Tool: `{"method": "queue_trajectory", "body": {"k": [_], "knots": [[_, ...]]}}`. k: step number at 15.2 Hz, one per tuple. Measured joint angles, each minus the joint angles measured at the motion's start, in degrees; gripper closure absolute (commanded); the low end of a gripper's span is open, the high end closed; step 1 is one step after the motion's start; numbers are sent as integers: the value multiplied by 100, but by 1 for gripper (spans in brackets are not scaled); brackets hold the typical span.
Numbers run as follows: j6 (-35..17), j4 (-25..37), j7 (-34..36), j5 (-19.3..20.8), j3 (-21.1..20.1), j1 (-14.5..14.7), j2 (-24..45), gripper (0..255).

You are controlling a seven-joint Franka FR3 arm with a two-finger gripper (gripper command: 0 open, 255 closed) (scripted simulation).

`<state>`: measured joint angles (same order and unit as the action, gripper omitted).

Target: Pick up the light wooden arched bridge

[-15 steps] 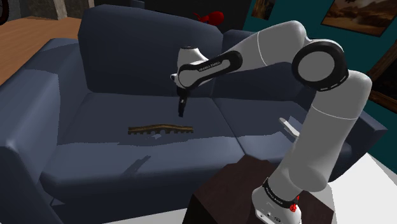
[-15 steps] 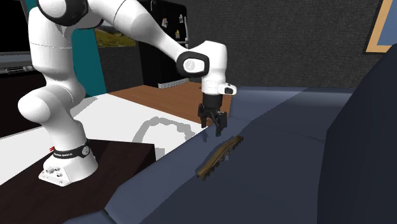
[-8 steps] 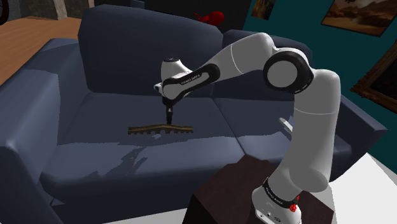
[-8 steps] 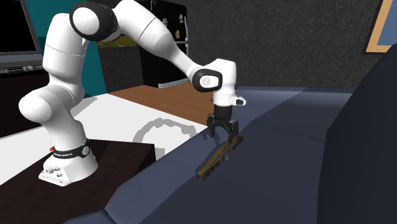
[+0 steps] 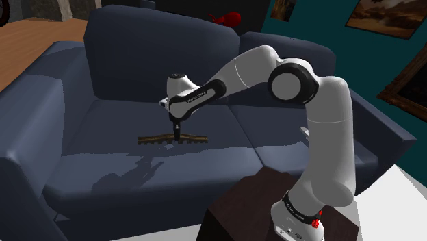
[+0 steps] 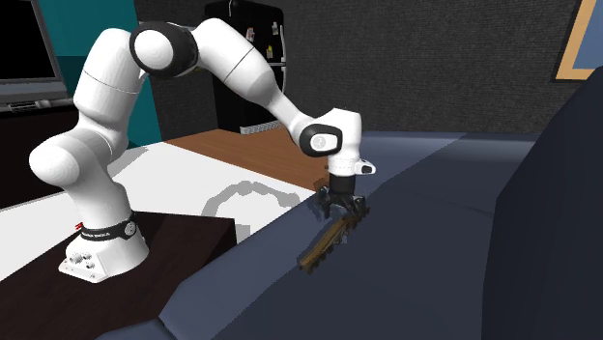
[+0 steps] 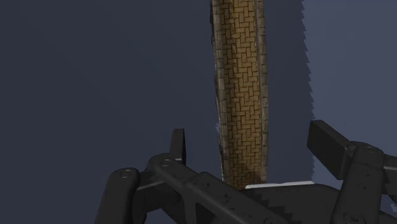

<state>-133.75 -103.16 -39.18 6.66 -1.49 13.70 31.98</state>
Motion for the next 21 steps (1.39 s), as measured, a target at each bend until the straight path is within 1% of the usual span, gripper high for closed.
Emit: {"method": "queue_trajectory", "body": {"k": [2,3,13,21], "knots": [[-101,-11,8,10,6,1,93,0],[-119,-16,10,12,7,1,105,255],[-134,-18,8,14,8,0,112,255],[239,24,-29,-23,-14,-8,-217,255]]}}
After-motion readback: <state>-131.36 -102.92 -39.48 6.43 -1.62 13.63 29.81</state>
